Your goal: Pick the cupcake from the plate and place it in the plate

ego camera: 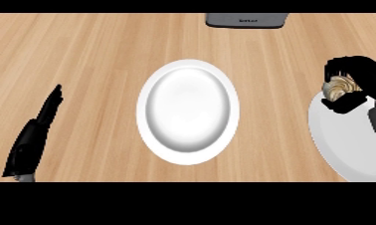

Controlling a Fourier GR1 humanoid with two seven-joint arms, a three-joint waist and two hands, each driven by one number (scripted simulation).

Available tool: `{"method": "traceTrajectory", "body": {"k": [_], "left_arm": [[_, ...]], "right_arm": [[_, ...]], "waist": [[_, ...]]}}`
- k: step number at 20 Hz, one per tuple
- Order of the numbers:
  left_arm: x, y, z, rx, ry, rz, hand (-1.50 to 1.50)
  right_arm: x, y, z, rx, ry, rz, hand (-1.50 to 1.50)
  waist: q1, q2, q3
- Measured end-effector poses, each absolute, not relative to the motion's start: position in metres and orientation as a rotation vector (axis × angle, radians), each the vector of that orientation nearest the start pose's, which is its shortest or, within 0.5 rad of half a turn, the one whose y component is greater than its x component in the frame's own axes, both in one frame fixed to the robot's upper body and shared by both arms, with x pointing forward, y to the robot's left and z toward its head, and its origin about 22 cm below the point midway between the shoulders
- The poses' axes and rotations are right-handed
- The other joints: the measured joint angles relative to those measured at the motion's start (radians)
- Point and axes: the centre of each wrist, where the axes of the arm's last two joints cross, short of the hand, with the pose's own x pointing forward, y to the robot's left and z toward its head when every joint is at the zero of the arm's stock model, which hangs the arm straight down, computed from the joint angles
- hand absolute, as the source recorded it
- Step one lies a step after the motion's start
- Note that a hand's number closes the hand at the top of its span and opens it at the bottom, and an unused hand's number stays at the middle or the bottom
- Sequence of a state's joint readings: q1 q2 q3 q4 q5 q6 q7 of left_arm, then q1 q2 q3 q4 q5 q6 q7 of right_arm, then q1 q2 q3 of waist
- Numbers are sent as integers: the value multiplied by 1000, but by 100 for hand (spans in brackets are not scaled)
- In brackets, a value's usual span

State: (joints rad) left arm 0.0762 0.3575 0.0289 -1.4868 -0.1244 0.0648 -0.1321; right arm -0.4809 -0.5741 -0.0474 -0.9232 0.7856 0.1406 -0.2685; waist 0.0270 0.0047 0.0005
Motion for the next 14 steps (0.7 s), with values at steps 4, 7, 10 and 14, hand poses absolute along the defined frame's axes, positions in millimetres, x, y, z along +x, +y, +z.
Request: {"method": "traceTrajectory", "body": {"k": [4,7,10,14], "left_arm": [[216,330,-6,452,-1519,-311,0],[217,332,-7,466,-1512,-297,0],[216,335,-6,473,-1505,-288,0],[213,336,-10,479,-1506,-282,0]], "right_arm": [[357,-376,81,-935,-1427,1069,150],[364,-371,112,-964,-1582,1029,150],[359,-357,127,-906,-1743,1010,150],[346,-333,149,-762,-1886,1025,150]], "waist": [[-12,-3,0],[-23,-6,0],[-34,-10,-1],[-41,-13,-1]]}}
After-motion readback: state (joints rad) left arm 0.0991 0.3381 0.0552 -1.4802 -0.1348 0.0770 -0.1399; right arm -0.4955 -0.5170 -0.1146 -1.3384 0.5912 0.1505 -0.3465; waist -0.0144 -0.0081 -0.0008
